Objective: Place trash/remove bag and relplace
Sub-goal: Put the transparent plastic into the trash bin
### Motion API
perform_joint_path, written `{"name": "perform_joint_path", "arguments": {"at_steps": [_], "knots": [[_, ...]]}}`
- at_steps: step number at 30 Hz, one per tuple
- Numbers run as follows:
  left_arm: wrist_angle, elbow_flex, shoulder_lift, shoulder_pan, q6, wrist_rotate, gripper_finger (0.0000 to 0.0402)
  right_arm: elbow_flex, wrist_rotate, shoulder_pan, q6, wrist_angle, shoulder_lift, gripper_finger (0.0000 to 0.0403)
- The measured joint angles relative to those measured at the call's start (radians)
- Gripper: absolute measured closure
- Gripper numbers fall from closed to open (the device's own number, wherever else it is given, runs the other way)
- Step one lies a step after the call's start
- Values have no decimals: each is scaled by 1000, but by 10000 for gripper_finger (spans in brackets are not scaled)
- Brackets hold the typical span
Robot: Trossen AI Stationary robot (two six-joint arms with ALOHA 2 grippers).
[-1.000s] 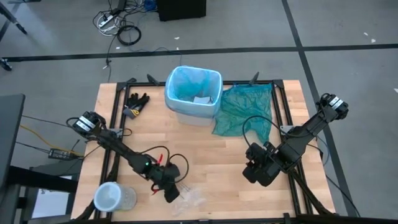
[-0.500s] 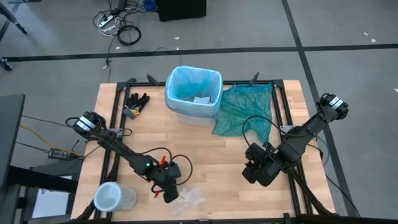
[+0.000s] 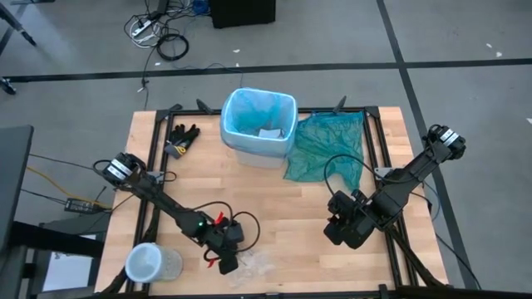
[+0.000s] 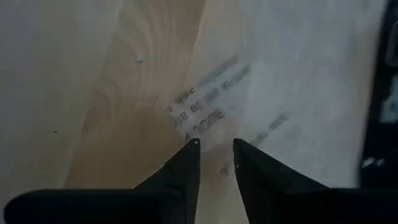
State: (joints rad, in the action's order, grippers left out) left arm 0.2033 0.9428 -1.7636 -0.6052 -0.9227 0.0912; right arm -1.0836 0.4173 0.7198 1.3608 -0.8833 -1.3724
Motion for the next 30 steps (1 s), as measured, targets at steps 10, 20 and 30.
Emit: {"name": "perform_joint_path", "arguments": {"at_steps": [10, 20, 30], "knots": [[-42, 3, -61, 0, 56, -30, 332, 0, -2, -1, -2, -3, 0, 240], [120, 74, -59, 4, 131, 26, 398, 0, -2, -1, 9, -4, 0, 281], [465, 147, 54, 88, 291, 240, 400, 0, 0, -1, 10, 5, 0, 318]]}}
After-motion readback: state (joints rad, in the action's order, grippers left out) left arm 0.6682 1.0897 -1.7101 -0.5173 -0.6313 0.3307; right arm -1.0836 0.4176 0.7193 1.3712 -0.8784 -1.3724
